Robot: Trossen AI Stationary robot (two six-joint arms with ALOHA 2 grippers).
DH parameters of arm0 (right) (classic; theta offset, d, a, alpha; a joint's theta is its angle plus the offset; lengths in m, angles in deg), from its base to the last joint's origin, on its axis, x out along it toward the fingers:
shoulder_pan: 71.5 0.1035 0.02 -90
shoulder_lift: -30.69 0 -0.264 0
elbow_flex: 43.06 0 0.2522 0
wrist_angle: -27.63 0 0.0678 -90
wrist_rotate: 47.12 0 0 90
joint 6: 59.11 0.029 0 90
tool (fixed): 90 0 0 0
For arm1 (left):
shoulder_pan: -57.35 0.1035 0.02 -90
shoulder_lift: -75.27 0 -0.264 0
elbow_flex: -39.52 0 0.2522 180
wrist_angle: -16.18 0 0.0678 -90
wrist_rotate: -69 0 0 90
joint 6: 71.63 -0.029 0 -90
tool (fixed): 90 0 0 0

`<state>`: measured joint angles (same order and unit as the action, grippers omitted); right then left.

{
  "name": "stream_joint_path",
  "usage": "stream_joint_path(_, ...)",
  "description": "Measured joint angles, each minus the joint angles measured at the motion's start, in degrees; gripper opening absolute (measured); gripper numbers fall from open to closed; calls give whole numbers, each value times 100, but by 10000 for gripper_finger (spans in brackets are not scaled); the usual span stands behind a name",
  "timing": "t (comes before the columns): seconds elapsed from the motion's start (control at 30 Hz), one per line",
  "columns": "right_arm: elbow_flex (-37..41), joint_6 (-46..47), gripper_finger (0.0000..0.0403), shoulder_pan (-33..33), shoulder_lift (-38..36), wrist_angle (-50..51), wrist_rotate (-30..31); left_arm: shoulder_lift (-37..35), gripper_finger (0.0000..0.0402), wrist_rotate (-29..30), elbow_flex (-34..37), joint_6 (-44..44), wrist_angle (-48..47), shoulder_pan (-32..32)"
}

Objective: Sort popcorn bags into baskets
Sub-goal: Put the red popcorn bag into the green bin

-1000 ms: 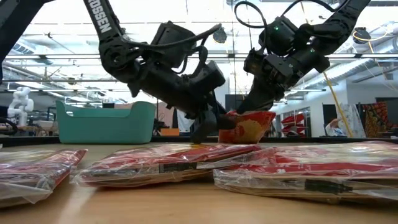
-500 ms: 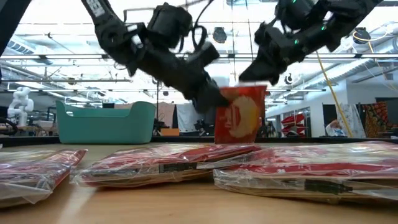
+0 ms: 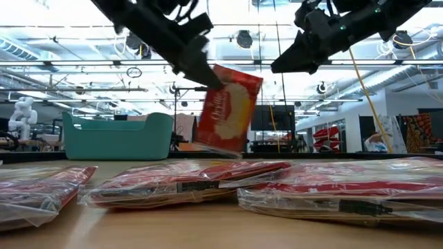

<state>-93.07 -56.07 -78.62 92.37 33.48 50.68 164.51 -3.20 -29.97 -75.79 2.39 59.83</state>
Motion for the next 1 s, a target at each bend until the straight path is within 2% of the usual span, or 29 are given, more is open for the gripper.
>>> stream_joint_path(0.13, -118, 166, 125, 329, 324, -213, 542, -294, 18, 0, 0, 2, -566, -77)
stream_joint_path(0.3, -862, -230, 126, 645, 998, -370, 1022, -347, 28, 0, 0, -1, -824, -55)
stream_joint_path(0.57, -1904, -815, 126, 724, 2196, -222, 840, -286, 18, -58, 0, 13, -870, -96)
stream_joint_path(0.67, -2131, -936, 126, 707, 2494, 189, 860, -288, 18, -132, 0, -47, -891, -125)
stream_joint_path(0.87, -2261, -975, 126, 631, 2735, 408, 845, -288, 32, -136, 0, -90, -964, -129)
stream_joint_path(1.0, -2253, -1019, 126, 541, 2739, 637, 840, -288, 24, -136, 0, -141, -921, -129)
